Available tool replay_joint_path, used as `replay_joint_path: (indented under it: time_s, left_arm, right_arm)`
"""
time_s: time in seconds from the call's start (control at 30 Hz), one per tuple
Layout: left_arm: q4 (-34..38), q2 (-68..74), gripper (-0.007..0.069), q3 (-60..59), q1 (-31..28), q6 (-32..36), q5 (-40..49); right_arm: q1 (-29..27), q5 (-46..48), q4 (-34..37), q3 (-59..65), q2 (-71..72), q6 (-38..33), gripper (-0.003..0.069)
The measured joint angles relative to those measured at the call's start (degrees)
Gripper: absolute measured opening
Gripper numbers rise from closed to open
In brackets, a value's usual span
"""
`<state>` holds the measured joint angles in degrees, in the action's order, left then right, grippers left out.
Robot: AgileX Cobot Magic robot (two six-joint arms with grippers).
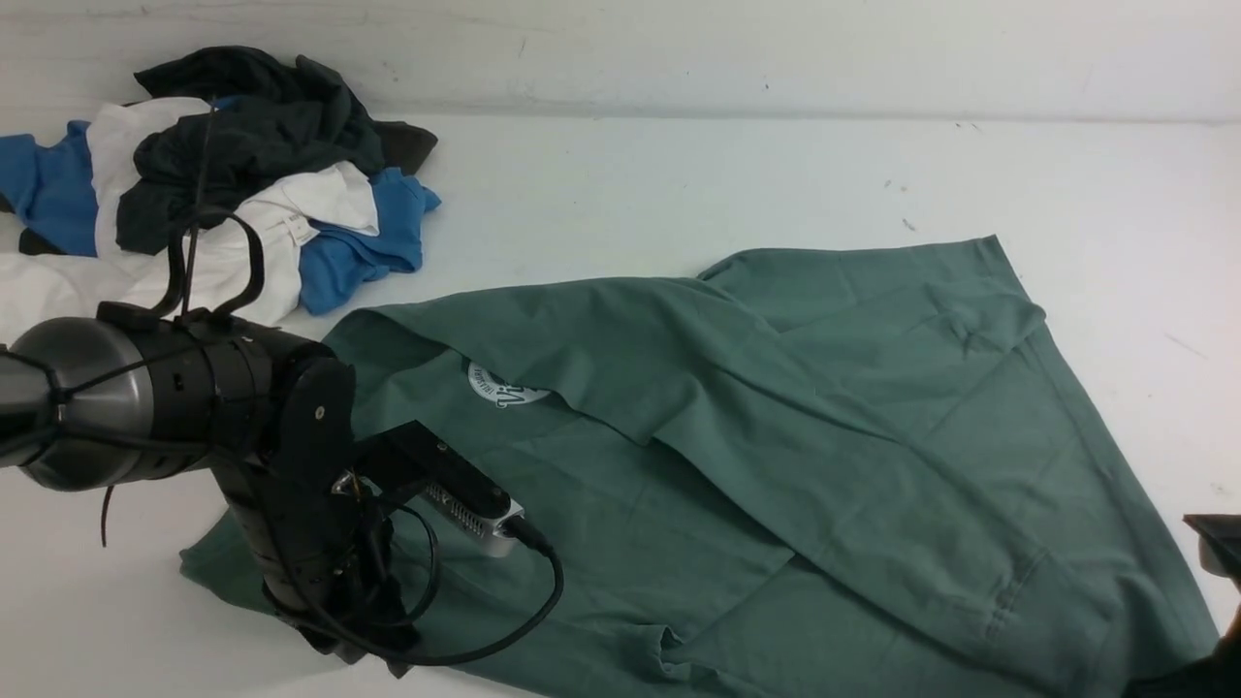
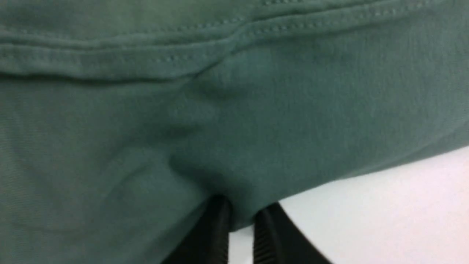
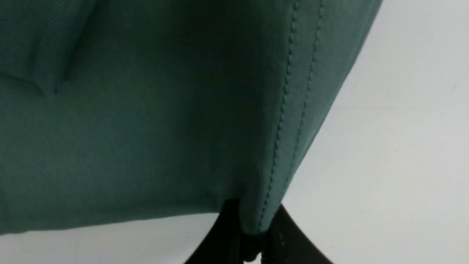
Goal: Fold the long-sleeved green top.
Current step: Use both arms simultaneously to clamp the lower edge of the clothing fabric, then use both arms to drag the lower edge of the fabric forward and fold it over the upper edge
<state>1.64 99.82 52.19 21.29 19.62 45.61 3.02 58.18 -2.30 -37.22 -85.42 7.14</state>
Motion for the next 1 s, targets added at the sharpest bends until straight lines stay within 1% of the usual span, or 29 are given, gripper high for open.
replay_joint_path:
  time_s: [0.03,0.13,0.27,0.43,0.57,0.63,0.77,0.8,0.87,1.0]
  left_arm:
    - [0.0,0.0,0.0031,0.1,0.0,0.0,0.2]
    - [0.5,-0.2,0.0011,0.1,-0.1,0.0,1.1]
    - [1.9,-1.4,0.0008,-0.4,-0.1,-1.4,4.8]
    - [3.4,-5.7,0.0008,-0.8,-0.1,-4.8,13.4]
    - [4.2,-8.6,0.0008,-0.7,-0.1,-5.3,16.2]
    - [4.3,-10.7,0.0008,0.3,-0.1,-5.3,16.7]
    - [4.3,-13.6,0.0008,6.8,-0.1,-5.3,21.2]
    - [4.3,-13.6,0.0008,7.1,-0.1,-5.3,21.2]
    - [4.3,-13.1,0.0008,10.4,-0.1,-5.4,22.6]
    - [4.8,-10.7,0.0008,14.7,-1.5,-6.4,23.1]
  right_arm:
    - [0.0,0.2,0.0,0.0,0.1,0.0,0.0036]
    - [0.0,0.5,0.0,0.5,1.7,0.0,0.0036]
    - [0.0,1.0,-0.1,3.0,5.6,0.7,0.0036]
    - [0.0,4.3,-0.2,7.5,12.9,2.2,0.0036]
    - [0.0,5.4,-0.2,7.1,16.9,2.7,0.0036]
    - [0.0,6.6,-0.3,5.4,18.0,2.8,0.0036]
    - [0.0,8.3,-1.0,-3.0,17.1,2.9,0.0036]
    - [0.0,8.3,-1.0,-3.4,16.9,2.9,0.0036]
    - [0.0,8.7,-1.3,-9.4,14.4,2.9,0.0036]
    - [0.0,9.8,-1.3,-17.0,9.4,2.9,0.0036]
